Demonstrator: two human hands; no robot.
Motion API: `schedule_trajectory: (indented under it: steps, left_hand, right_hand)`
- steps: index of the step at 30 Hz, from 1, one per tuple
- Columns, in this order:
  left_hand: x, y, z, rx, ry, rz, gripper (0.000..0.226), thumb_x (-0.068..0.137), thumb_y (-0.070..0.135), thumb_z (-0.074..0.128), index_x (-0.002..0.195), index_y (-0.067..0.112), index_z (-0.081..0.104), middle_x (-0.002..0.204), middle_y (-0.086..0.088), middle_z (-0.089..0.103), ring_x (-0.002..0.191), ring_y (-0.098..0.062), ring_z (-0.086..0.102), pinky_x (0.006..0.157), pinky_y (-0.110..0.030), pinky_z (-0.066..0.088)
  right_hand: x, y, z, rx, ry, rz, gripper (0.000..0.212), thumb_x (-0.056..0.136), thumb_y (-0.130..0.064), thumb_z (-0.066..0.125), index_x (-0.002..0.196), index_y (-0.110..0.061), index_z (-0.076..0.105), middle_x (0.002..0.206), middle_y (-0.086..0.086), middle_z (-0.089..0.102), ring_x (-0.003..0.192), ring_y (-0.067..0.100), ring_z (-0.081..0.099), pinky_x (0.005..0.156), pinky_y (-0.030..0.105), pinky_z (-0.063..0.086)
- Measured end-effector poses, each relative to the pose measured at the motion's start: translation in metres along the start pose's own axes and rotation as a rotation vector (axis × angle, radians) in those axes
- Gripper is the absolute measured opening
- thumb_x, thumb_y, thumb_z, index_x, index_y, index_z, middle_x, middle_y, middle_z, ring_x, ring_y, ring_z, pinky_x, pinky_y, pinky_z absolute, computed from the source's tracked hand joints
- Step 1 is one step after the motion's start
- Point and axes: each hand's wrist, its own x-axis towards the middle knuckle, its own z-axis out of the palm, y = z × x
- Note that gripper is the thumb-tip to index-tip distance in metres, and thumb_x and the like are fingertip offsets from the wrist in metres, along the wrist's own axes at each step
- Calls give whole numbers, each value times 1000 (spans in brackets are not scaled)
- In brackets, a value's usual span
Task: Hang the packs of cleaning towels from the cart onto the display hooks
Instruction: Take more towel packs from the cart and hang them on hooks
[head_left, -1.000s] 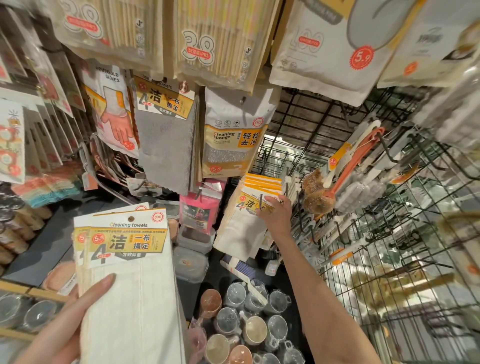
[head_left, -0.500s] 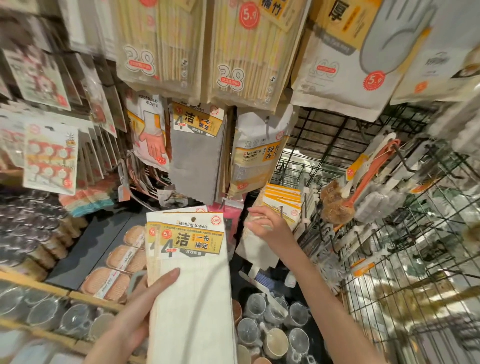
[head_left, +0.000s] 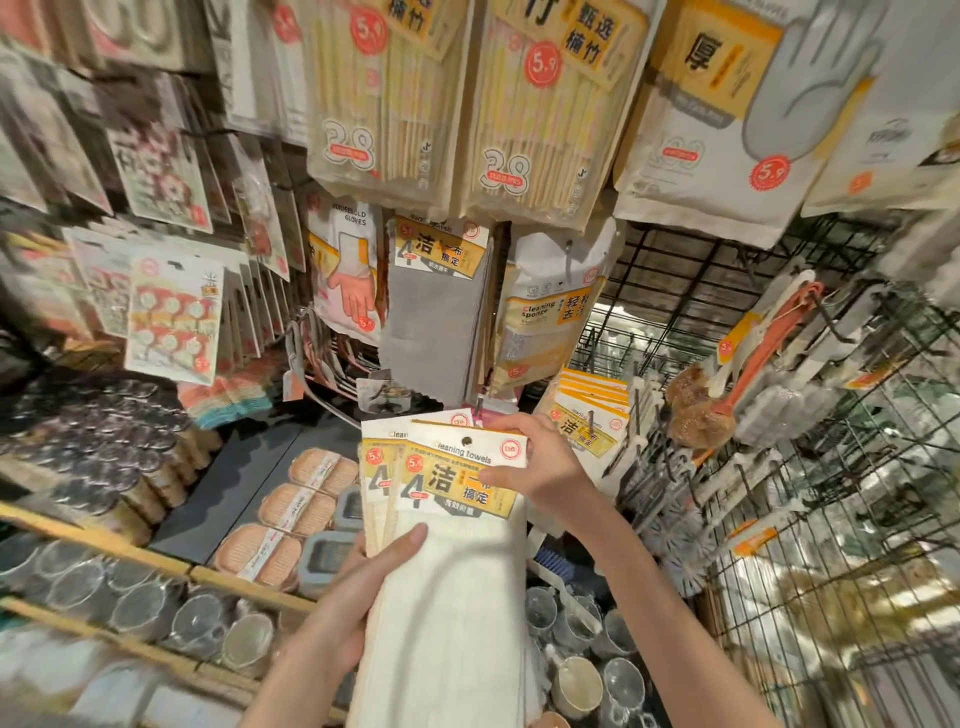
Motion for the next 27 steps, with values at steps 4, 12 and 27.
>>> schedule_trajectory:
  steps: [4,12,27]
  left_hand:
    - [0,-2,2,-20,-32,2,54,68,32,76,118,19,59,104,-9,75,92,-26,73,65,-33,59]
    - [13,-3,-2,29,18,-2,64,69,46,74,127,26,57,108,-5,74,95,-24,72,70,-35,57]
    - [30,-1,-25,69,77,34,65,69,34,77,130,28,55,112,-7,73,103,-31,69,89,-51,52]
  right_hand:
    - [-5,4,-6,165,-50,34,43,74,3,74,108,-17,58,109,7,62,98,21,64,80,34,56]
    - [-14,9,-27,270,53,40,30,77,15,64,98,-6,59,87,-2,60,73,1,64,56,14,50]
    - [6,74,-77,65,424,162,29,81,10,62,104,-7,60,109,8,57,92,18,58,54,11,46]
